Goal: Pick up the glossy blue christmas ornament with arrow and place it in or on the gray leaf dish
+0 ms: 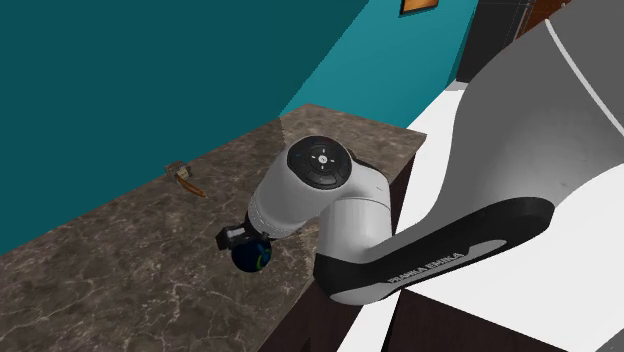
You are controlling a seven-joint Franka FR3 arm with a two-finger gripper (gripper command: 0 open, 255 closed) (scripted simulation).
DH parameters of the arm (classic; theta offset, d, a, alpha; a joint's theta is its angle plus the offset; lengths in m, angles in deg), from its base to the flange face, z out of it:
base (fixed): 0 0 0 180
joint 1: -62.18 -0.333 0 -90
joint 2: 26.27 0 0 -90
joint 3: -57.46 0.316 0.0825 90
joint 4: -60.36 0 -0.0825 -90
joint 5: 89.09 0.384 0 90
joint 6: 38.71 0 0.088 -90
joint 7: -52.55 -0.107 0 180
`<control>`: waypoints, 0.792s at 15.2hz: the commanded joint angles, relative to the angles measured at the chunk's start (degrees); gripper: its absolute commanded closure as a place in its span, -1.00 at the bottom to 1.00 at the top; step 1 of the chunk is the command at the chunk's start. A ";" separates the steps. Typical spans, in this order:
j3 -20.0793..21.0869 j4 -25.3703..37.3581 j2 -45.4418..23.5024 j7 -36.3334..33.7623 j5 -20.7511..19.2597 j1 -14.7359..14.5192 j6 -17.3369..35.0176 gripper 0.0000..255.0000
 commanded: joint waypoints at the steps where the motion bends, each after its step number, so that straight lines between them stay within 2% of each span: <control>1: 0.00 0.00 0.00 0.00 0.00 0.00 0.00 1.00; 7: -0.49 -0.11 0.09 1.00 0.78 -0.24 0.11 1.00; 10: 0.03 0.01 -0.02 -0.03 -0.04 0.04 0.01 1.00; 12: -1.75 -0.17 1.43 4.49 5.28 -2.54 -1.14 1.00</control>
